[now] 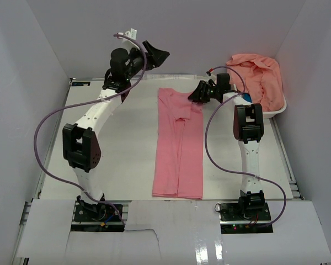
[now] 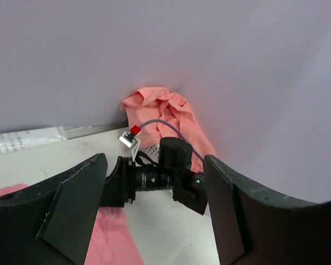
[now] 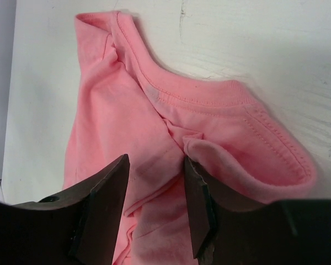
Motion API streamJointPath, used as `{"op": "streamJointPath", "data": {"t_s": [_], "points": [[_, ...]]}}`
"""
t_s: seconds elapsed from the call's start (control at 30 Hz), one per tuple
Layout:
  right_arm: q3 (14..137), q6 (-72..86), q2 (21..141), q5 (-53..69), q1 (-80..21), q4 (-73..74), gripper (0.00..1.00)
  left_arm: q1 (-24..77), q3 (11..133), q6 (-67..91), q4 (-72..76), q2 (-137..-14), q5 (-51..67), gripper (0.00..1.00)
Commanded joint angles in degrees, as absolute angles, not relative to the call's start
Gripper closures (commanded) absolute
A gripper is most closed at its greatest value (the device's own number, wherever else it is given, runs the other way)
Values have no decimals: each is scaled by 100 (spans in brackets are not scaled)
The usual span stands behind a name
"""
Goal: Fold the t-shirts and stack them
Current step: Rotate the tshirt 90 degrees
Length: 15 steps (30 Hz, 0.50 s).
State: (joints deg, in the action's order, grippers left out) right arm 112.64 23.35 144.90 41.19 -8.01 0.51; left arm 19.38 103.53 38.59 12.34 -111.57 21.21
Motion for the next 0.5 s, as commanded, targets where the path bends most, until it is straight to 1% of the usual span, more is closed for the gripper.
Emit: {"op": "streamJointPath", "data": {"t_s": [0.0, 0.03, 0.07, 0.1, 0.2, 0.23, 0.3, 0.33, 0.4, 0.43, 0.47], "points": [[11399, 2241, 14282, 4245, -835, 124, 48, 1890, 9240, 3840, 721, -10865, 1845, 19], [11530, 2233, 14300, 4176, -826, 140, 48, 1890, 8933, 3850, 799, -10768, 1872, 20], [11931, 2241, 14413, 4140, -817, 184, 48, 1916, 8643, 3876, 826, -10662, 1829, 20], [12214, 2328, 14518, 4114, -791, 359, 45, 1925, 8109, 3867, 852, -10513, 1802, 20], [13127, 2539, 14976, 4209, -721, 518, 44, 2004, 7369, 3744, 896, -10302, 1696, 20], [13200, 2592, 15037, 4227, -712, 449, 44, 2030, 7200, 3744, 896, -10222, 1670, 20], [12992, 2750, 14968, 4367, -694, 160, 44, 2240, 6657, 3709, 896, -10029, 1469, 20], [12834, 2777, 14863, 4403, -686, -251, 44, 2337, 6479, 3674, 896, -9776, 1363, 20], [12361, 2760, 14459, 4517, -686, -526, 44, 2688, 6163, 3429, 844, -9459, 845, 20], [12218, 2655, 14293, 4552, -686, -571, 44, 2768, 5952, 3376, 748, -9083, 687, 20], [12043, 2602, 13908, 4596, -686, -528, 44, 2890, 5872, 3349, 634, -8870, 512, 20]]}}
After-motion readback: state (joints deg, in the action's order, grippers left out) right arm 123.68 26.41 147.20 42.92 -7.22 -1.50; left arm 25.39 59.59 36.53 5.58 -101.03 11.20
